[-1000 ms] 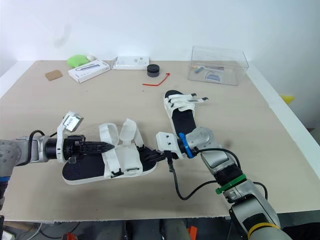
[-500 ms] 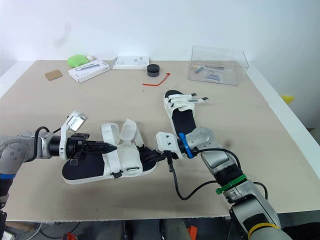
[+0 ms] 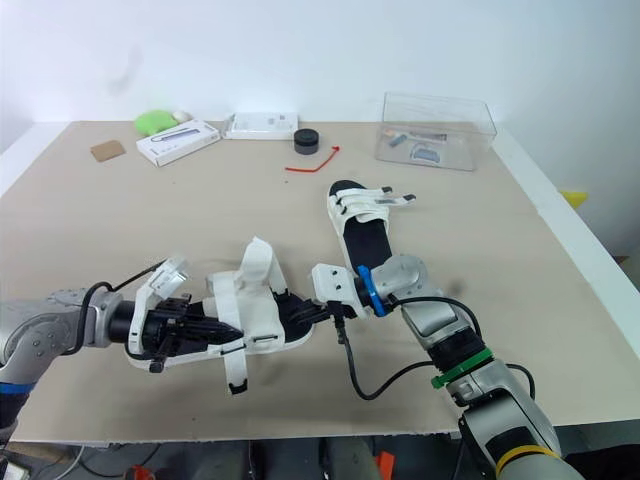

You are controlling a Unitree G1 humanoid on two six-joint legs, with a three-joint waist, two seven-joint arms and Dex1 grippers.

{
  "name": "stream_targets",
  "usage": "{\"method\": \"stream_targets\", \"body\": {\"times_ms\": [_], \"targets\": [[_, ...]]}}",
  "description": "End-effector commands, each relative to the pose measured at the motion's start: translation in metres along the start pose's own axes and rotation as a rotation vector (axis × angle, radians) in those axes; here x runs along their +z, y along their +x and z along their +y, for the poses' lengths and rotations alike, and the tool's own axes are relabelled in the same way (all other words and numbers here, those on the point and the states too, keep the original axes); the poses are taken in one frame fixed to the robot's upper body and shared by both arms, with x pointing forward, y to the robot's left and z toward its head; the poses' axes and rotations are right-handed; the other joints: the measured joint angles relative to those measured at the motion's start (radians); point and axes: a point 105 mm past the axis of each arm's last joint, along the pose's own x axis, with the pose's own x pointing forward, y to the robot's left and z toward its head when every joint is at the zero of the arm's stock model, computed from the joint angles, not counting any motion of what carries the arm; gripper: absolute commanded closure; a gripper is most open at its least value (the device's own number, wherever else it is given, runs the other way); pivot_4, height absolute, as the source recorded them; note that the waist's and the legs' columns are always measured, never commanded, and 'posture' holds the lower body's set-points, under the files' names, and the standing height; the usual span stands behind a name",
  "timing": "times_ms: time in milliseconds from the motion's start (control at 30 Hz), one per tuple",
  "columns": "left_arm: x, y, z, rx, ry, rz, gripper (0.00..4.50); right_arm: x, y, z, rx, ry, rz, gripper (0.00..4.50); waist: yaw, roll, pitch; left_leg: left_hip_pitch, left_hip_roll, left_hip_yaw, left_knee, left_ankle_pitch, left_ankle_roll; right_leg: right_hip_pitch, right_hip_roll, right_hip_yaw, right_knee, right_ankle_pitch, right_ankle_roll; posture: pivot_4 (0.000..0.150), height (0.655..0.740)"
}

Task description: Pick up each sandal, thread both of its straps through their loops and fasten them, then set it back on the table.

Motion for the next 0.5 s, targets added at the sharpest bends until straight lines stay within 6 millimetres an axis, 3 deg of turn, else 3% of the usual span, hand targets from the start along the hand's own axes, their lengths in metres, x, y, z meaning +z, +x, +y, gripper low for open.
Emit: {"method": "stream_targets", "body": {"times_ms": [33, 100, 333, 500], "targets": [[0.005, -0.002, -0.002, 0.02, 0.021, 0.002, 4.19, -0.02, 0.0, 0.007, 0.016, 0.049, 0.077, 4.5, 0.0, 0.0, 0.0, 0.0, 0.0, 0.0, 0.0, 0.0, 0.0, 0.0, 0.0, 0.0, 0.0, 0.0, 0.0, 0.15, 0.74], [0.008, -0.005, -0.004, 0.014, 0.023, 0.006, 3.57, -0.02, -0.001, 0.006, 0.016, 0.048, 0.08, 4.5, 0.0, 0.0, 0.0, 0.0, 0.0, 0.0, 0.0, 0.0, 0.0, 0.0, 0.0, 0.0, 0.0, 0.0, 0.0, 0.15, 0.74], [0.026, -0.029, -0.019, 0.005, 0.118, 0.05, 0.34, -0.021, -0.002, 0.006, 0.017, 0.045, 0.084, 4.5, 0.0, 0.0, 0.0, 0.0, 0.0, 0.0, 0.0, 0.0, 0.0, 0.0, 0.001, 0.0, 0.0, 0.0, 0.0, 0.15, 0.74], [0.042, -0.055, -0.039, -0.017, 0.086, 0.045, 0.34, -0.022, -0.003, 0.007, 0.022, 0.045, 0.087, 4.5, 0.0, 0.0, 0.0, -0.001, 0.001, 0.0, 0.0, 0.0, 0.0, -0.001, 0.001, 0.0, 0.0, -0.001, -0.001, 0.15, 0.74]]}}
